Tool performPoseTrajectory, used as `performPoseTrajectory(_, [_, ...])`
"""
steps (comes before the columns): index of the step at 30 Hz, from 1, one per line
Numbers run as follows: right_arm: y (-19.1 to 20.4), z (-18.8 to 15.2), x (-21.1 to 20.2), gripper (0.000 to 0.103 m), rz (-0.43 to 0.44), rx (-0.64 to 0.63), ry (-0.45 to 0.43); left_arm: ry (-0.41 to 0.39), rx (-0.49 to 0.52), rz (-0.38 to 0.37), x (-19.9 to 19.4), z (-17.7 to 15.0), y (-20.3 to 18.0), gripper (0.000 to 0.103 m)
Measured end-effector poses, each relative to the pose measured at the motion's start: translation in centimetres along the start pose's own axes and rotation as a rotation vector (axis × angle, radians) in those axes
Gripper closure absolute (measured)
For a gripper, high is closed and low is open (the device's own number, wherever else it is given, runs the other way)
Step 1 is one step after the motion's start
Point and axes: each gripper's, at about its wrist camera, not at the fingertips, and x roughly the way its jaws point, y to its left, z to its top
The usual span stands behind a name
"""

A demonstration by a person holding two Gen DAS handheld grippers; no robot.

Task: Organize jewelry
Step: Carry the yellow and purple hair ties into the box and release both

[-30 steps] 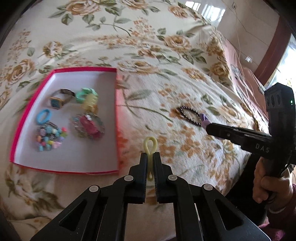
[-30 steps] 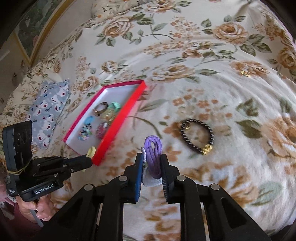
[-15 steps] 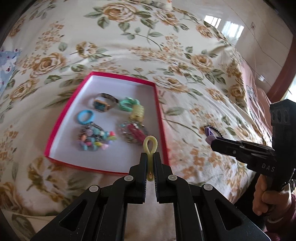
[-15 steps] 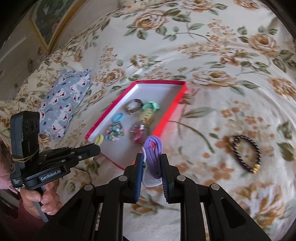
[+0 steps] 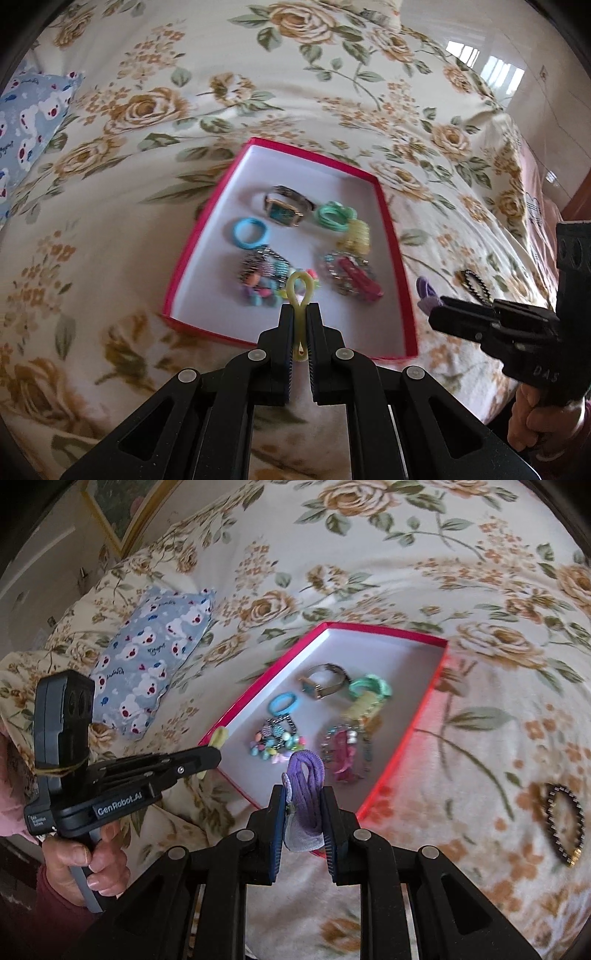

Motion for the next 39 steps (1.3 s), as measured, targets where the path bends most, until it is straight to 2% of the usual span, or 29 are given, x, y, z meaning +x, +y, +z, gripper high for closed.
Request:
performPoseTrajectory(8, [0.7,0.5,3.4,0.083,0.010,-0.021,0.064,0.033,0.015,0.066,2.5,1.3,0.8,0.097])
performPoseTrajectory(24, [0.6,0.7,7.2,0.079,-0.009,-0.030,0.146,0.135,-0.005,0.076,6.9,2.3,2.3,0.097])
performPoseTrajectory(29, [0.4,0.5,7.4,0.079,-0.014,-0.025,0.156,0.147,0.010,0.085,7.4,2.5,2.2,0.094])
performPoseTrajectory(31, [0.4,0.4,7.5,0.076,-0.012,-0.023,0.161,0.152,0.009,0.083,7.5,2.6,2.1,0.090])
performPoseTrajectory(33, [0.3,0.4,7.5,0.069,-0.009,-0.016,0.164,0.151,0.009,0.083,7.5,2.5,2.0,0.086])
performPoseTrajectory(39, [0.3,0.4,7.5,0.065,0.002,-0.012,0.162,0.143,0.014,0.104,7.2,2.4,1.7,0.076])
